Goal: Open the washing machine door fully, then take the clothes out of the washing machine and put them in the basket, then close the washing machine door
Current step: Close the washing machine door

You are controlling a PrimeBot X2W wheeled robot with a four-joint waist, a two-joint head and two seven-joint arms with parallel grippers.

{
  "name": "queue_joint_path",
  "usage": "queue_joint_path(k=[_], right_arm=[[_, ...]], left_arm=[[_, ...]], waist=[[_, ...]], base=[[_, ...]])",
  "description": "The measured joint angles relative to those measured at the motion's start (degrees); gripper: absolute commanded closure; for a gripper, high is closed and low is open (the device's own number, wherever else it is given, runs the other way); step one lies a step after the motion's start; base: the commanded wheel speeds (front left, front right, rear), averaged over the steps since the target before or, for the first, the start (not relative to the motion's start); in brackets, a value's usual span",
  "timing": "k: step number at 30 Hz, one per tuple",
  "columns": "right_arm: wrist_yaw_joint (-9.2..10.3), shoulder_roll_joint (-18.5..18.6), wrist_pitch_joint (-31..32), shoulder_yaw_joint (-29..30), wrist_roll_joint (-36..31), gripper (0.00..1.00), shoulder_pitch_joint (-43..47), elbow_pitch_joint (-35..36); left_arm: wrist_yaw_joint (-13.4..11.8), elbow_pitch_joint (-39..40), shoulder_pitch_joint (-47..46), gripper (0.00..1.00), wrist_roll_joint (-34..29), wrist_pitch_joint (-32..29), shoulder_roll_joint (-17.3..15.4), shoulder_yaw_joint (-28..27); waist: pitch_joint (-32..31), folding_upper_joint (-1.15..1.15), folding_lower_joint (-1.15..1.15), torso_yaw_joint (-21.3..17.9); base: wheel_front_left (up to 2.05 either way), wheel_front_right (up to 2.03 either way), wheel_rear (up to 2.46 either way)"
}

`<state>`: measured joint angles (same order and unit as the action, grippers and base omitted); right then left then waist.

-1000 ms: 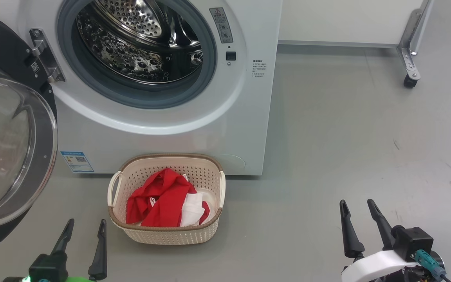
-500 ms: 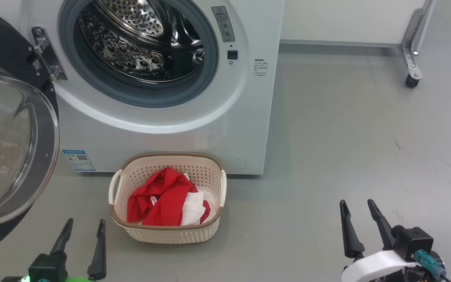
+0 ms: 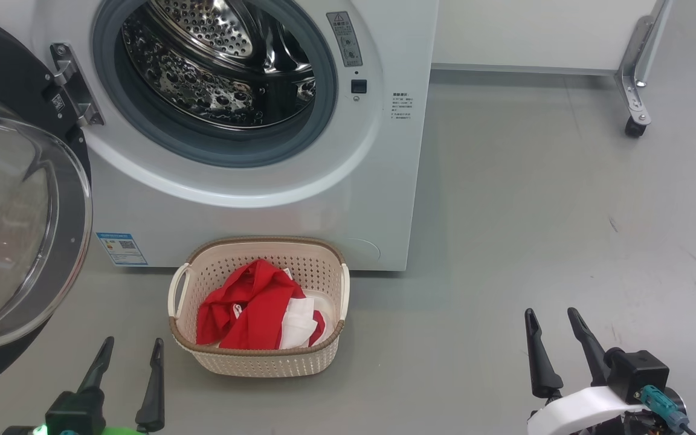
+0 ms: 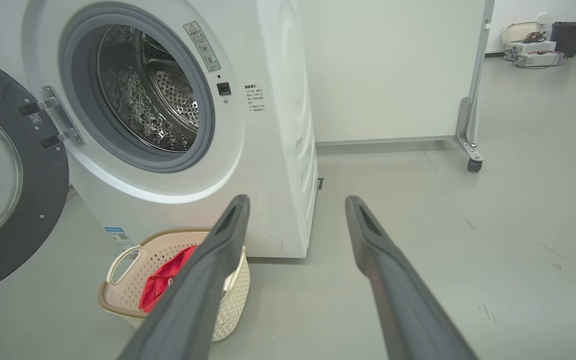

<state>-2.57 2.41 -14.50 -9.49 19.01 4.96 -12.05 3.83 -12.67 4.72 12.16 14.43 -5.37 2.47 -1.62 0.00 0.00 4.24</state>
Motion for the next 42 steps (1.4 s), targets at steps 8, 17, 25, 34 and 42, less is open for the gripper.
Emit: queue_joint_path(k=[8, 17, 25, 34, 42], right_arm=[[-0.34, 0.0, 0.0, -0.4, 0.0, 0.00, 0.0, 0.0], [-0.34, 0.0, 0.0, -0.1, 0.0, 0.00, 0.0, 0.7], [-0.42, 0.0, 0.0, -0.3, 0.0, 0.00, 0.1, 0.9], [-0.89, 0.0, 0.0, -1.1, 0.0, 0.00, 0.2, 0.9], [-0.90, -0.1, 0.0, -1.7, 1.0, 0.00, 0.2, 0.9]], left_arm=[[0.2, 0.0, 0.0, 0.00, -0.3, 0.0, 0.2, 0.0], [0.5, 0.0, 0.0, 0.00, -0.8, 0.0, 0.5, 0.7], [0.6, -0.8, -0.1, 0.00, -1.1, 0.0, 0.8, 0.9], [0.6, -1.0, -0.1, 0.00, -1.3, 0.0, 0.8, 0.7], [0.6, -1.2, -0.1, 0.00, -2.2, 0.0, 0.8, 0.6]], waist=[[0.0, 0.00, 0.00, 0.3], [0.3, 0.00, 0.00, 2.7], [0.5, 0.00, 0.00, 6.8], [0.4, 0.00, 0.00, 12.2], [-0.1, 0.00, 0.00, 18.2]], base=[[0.00, 0.00, 0.00], [0.00, 0.00, 0.00], [0.00, 0.00, 0.00], [0.00, 0.00, 0.00], [0.00, 0.00, 0.00]])
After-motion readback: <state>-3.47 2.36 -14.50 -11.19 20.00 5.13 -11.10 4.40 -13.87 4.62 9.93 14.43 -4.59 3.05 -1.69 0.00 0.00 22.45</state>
